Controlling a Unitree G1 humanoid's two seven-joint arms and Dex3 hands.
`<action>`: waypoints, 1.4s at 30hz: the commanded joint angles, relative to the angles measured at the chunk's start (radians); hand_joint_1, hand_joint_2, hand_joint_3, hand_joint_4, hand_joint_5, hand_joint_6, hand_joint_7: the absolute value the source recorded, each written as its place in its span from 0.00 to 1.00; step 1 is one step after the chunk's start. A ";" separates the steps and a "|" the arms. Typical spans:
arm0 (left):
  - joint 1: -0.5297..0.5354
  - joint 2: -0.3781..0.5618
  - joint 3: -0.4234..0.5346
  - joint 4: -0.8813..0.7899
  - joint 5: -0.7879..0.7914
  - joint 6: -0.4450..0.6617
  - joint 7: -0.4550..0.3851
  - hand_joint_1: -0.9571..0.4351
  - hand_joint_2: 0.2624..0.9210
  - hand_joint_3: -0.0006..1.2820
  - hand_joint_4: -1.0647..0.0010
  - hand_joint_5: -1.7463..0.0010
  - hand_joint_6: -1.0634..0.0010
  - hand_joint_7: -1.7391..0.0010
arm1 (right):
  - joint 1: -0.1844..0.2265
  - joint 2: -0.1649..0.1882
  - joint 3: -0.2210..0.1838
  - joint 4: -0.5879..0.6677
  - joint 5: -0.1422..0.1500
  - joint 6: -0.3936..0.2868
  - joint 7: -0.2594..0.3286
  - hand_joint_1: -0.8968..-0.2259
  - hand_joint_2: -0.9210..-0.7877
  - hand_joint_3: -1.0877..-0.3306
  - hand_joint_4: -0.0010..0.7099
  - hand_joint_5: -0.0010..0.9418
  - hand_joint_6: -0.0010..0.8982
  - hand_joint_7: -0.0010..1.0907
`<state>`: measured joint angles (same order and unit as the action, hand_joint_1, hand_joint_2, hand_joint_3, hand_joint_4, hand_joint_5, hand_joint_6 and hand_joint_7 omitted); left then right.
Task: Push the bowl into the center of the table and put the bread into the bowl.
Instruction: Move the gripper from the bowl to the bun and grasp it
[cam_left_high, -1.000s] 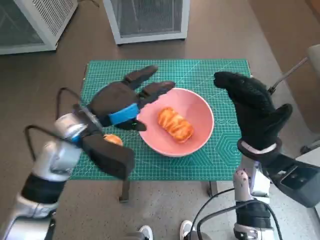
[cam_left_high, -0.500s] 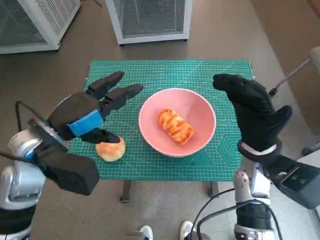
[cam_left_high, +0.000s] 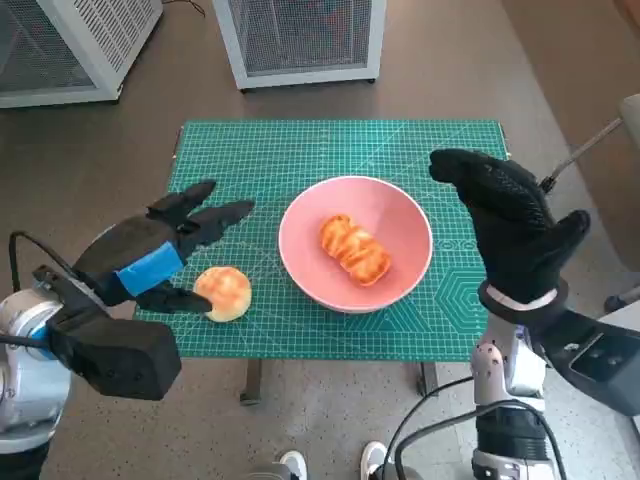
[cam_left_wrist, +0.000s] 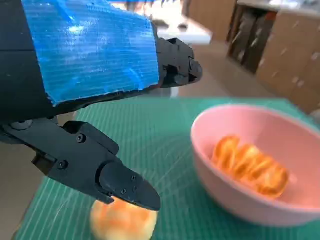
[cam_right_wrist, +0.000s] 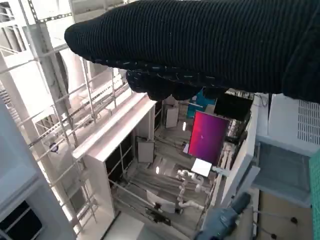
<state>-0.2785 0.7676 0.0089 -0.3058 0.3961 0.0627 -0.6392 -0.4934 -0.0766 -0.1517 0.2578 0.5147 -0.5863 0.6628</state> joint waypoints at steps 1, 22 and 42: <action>0.012 0.018 -0.024 -0.014 0.018 0.029 -0.024 0.54 0.72 0.00 1.00 1.00 0.82 0.97 | 0.011 -0.005 -0.005 0.005 0.015 0.025 0.013 0.68 0.00 0.90 0.38 0.00 0.15 0.47; -0.025 -0.016 -0.172 0.183 0.114 0.026 0.016 0.50 0.74 0.00 0.97 1.00 0.81 0.99 | 0.018 -0.014 -0.021 -0.015 0.003 0.043 0.012 0.68 0.00 0.90 0.38 0.00 0.14 0.47; -0.089 -0.116 -0.296 0.431 0.221 0.043 0.104 0.54 0.80 0.01 0.85 0.98 0.73 0.98 | 0.015 -0.024 -0.025 -0.019 -0.003 0.044 0.010 0.69 0.00 0.90 0.38 0.00 0.14 0.47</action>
<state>-0.3537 0.6674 -0.2765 0.0888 0.6073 0.1033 -0.5618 -0.4929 -0.0959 -0.1762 0.2358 0.5147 -0.5489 0.6681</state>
